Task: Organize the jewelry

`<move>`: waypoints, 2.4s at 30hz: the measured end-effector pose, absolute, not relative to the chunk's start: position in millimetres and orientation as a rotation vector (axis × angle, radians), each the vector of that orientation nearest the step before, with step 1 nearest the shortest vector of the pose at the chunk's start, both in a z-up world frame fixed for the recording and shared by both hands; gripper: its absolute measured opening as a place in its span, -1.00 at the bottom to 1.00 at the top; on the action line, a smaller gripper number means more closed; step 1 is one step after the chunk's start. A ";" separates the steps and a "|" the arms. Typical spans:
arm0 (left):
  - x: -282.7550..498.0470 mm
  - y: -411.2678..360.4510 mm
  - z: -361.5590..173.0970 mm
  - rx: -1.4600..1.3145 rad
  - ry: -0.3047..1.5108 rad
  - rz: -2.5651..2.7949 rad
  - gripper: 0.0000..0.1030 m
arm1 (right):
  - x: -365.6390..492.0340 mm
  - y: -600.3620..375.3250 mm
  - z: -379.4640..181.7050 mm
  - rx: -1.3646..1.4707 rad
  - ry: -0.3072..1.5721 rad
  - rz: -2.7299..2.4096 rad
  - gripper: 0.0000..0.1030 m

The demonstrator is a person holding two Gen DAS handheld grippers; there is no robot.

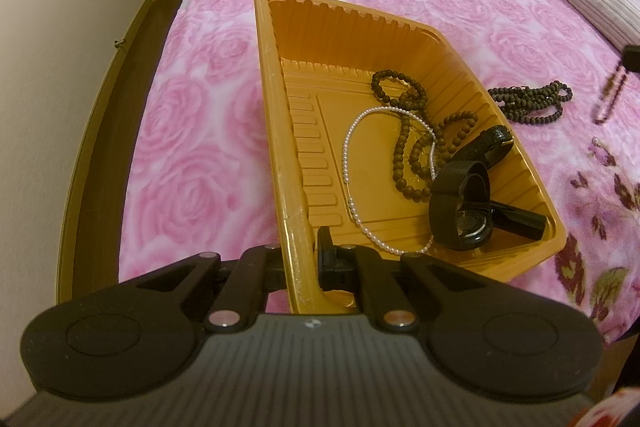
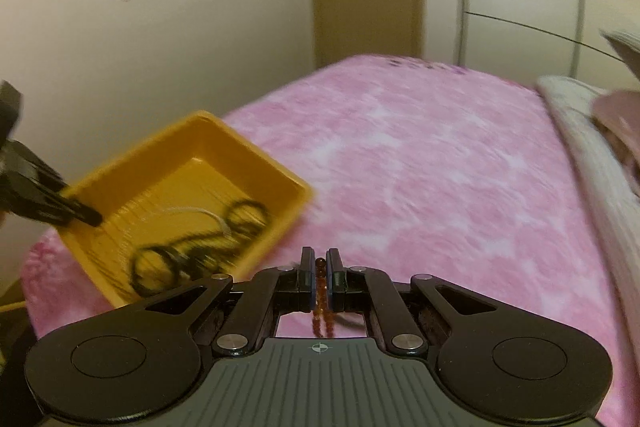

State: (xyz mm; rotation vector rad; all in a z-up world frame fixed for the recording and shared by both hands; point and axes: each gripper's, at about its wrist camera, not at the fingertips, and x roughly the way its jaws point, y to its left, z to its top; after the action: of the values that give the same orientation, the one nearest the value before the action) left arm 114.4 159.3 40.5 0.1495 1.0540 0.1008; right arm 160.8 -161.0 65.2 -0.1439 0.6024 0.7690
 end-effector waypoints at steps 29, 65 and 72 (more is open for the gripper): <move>115.1 161.1 38.3 0.141 1.054 0.094 -0.90 | 192.2 -23.0 64.2 -0.154 0.618 1.021 -0.90; 113.4 162.1 36.5 0.140 1.053 0.102 -0.91 | 145.3 -234.2 -46.1 0.018 0.807 0.456 -0.37; 113.3 162.3 36.5 0.140 1.054 0.101 -0.91 | 149.4 -221.5 -57.8 -0.038 0.805 0.458 -0.34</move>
State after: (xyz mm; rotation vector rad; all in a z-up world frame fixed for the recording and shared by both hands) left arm 113.3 162.3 36.5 0.1399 1.0537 0.1015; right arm 149.4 -221.5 -57.8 -0.0381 0.8052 0.4580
